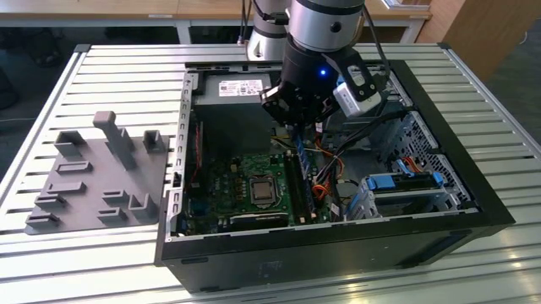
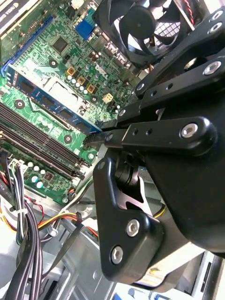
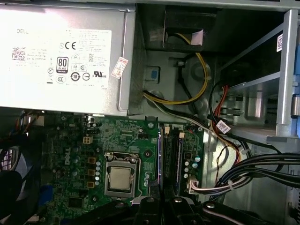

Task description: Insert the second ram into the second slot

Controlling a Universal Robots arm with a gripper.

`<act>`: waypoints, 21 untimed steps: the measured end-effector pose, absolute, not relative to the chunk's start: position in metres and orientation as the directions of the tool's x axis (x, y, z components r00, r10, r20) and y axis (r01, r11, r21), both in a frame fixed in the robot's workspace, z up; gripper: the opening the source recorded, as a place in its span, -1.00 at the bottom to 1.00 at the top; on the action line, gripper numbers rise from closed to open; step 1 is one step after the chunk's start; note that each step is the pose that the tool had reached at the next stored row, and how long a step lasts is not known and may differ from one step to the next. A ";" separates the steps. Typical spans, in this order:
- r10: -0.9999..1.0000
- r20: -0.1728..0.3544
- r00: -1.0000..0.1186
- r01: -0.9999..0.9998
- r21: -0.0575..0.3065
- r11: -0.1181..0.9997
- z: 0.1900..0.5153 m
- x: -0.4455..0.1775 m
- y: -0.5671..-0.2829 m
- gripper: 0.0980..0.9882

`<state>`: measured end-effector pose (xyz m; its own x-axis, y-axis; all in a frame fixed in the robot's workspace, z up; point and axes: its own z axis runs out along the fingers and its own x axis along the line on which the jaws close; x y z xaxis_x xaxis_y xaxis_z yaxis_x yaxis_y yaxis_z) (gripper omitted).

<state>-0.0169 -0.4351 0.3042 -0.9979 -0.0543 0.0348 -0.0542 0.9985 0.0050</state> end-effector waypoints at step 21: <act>-0.054 0.035 -0.998 -0.053 0.006 0.999 0.280 -0.016 -0.447 -0.90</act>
<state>-0.0157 -0.4474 0.2803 -0.9980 -0.0536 0.0346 -0.0534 0.9986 0.0062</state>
